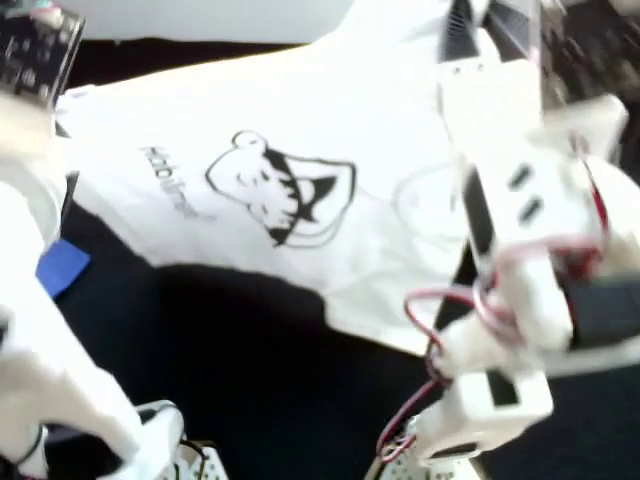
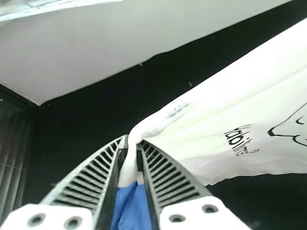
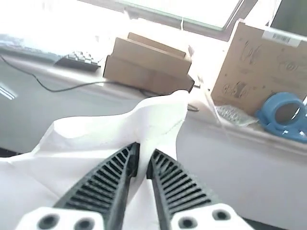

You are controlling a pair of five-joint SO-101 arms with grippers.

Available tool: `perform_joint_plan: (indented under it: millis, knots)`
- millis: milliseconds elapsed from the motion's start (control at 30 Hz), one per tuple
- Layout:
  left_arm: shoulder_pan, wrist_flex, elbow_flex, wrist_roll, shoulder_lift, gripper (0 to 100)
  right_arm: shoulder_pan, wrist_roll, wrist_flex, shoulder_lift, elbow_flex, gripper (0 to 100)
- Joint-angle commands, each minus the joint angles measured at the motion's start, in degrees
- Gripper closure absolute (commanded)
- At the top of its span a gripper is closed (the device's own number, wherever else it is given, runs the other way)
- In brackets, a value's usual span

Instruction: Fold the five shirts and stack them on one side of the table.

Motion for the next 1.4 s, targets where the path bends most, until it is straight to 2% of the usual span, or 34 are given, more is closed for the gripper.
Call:
perform_joint_plan:
  millis: [0,233,367,533,633,767,900,1000,1100,1200,1367]
  knots:
    - [0.04,0.26,-1.27,0.53,-4.44,99,2.15,-0.18,0.13,-7.6,-3.91,99.2]
    - [0.04,0.26,-1.27,0.53,-9.1,99,2.15,-0.18,0.13,-15.6,-2.51,99.2]
    - [-0.04,0.35,-1.27,0.53,-9.8,99,2.07,-0.18,-0.48,-19.56,5.49,99.2]
    - [-0.04,0.44,-0.48,0.53,-9.36,99,1.89,-0.35,-6.9,-22.55,17.54,99.2]
    - [-0.04,0.18,7.08,0.53,-9.27,99,1.8,-0.53,-10.07,-22.55,26.95,99.2]
    - [-0.04,-1.85,23.6,0.26,-9.27,99,1.8,-0.53,-15.69,-21.67,44.35,99.2]
    - [-0.04,-12.31,39.16,0.18,-8.75,99,1.8,-0.26,-24.66,-18.42,61.41,99.2]
    - [-0.04,-20.22,44.53,0.18,-3.82,99,1.8,-0.26,-33.1,-15.08,70.55,99.2]
    - [0.13,-23.65,40.13,0.18,5.58,99,1.8,-0.26,-40.57,-10.33,74.59,99.2]
    - [0.22,-23.47,27.47,0.18,16.22,99,1.8,-0.18,-45.67,-5.58,73.54,99.2]
    - [0.48,-14.42,1.01,0.18,33.1,99,1.98,-0.18,-45.85,3.03,63.6,99.2]
